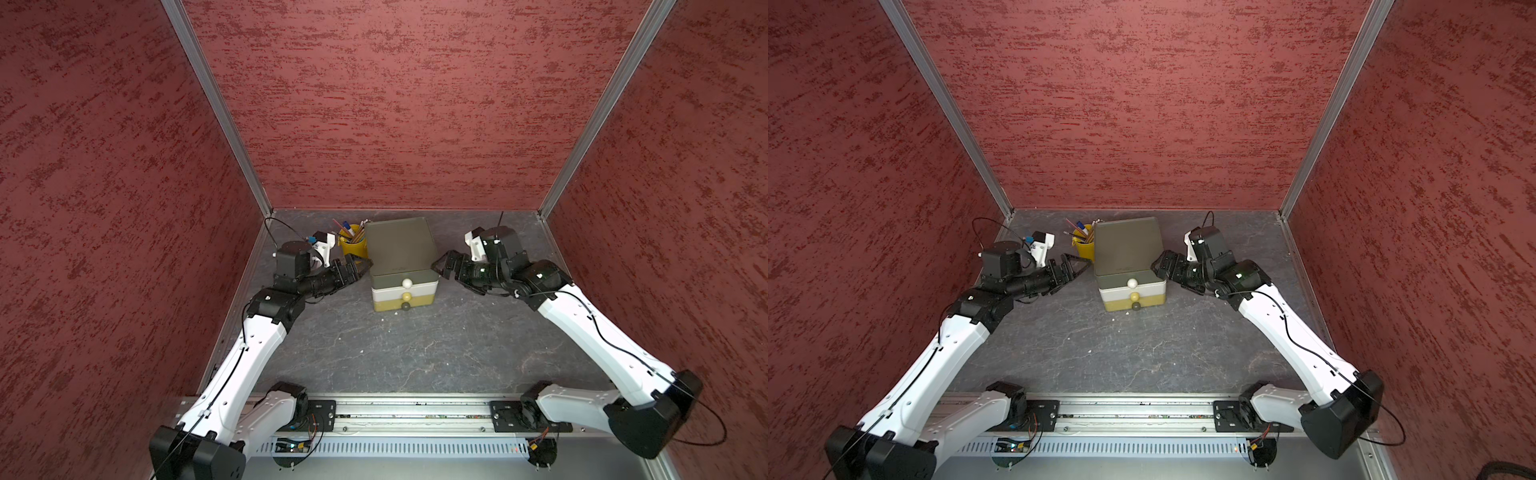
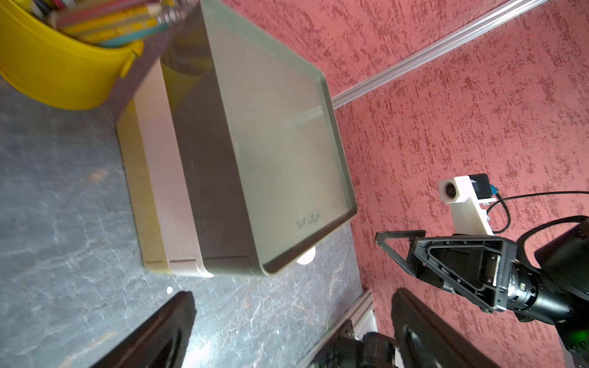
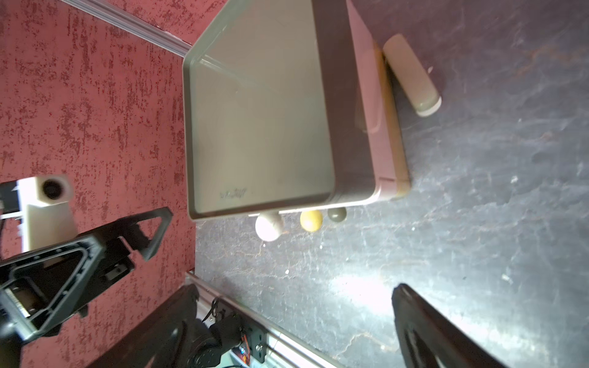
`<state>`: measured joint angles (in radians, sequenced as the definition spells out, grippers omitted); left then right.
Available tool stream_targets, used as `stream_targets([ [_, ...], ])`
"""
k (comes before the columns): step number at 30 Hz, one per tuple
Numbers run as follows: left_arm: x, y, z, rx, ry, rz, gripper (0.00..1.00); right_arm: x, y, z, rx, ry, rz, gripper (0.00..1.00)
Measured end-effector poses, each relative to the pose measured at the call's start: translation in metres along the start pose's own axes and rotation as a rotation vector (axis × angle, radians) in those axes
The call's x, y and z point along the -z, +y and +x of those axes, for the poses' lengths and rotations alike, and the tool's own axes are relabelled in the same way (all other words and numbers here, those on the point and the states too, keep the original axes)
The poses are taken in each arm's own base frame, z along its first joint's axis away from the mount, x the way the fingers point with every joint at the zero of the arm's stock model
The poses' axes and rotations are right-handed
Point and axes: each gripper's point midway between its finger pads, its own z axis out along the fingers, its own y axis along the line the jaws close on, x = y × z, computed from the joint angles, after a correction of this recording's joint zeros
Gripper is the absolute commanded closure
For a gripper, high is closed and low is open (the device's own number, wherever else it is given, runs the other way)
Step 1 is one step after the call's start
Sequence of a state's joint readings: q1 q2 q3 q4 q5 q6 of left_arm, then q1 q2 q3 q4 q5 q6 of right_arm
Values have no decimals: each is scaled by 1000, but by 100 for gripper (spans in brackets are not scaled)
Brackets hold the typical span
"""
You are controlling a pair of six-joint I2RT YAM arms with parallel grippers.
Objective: Take the keys out of the drawer
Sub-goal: Adjust the storage box at the center of the board.
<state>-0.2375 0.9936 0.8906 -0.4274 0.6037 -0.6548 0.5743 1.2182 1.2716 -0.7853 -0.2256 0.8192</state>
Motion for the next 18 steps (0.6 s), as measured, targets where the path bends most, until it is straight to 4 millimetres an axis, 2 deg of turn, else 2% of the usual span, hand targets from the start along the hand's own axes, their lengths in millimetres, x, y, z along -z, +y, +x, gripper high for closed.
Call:
stream_targets([
  [3, -10, 2, 15, 9, 52, 7, 0, 6, 2, 9, -19, -1, 11, 1],
  [6, -19, 0, 20, 0, 83, 19, 0, 11, 2, 11, -32, -8, 26, 2],
  [13, -35, 4, 16, -13, 108, -9, 0, 13, -3, 12, -30, -12, 48, 2],
  [18, -46, -4, 18, -37, 132, -9, 0, 11, -2, 11, -19, -9, 50, 2],
])
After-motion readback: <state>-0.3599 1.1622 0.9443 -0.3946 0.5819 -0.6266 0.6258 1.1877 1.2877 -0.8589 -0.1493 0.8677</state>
